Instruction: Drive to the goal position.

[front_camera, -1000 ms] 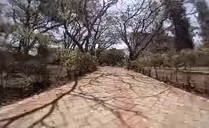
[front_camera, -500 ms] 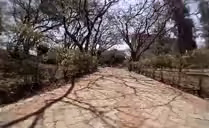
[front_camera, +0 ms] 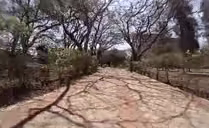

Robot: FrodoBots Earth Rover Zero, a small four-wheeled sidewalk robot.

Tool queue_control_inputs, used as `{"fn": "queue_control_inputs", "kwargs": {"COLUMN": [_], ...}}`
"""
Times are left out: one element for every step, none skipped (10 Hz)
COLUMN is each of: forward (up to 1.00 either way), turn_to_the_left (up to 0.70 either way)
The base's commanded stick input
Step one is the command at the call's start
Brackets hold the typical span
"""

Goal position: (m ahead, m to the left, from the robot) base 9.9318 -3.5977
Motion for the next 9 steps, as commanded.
{"fn": "queue_control_inputs", "kwargs": {"forward": [0.70,0.70,0.70,0.70,0.70,0.70,0.70,0.70,0.70], "turn_to_the_left": [0.00,0.00,0.00,0.00,-0.24,-0.31,-0.28,-0.11,0.00]}}
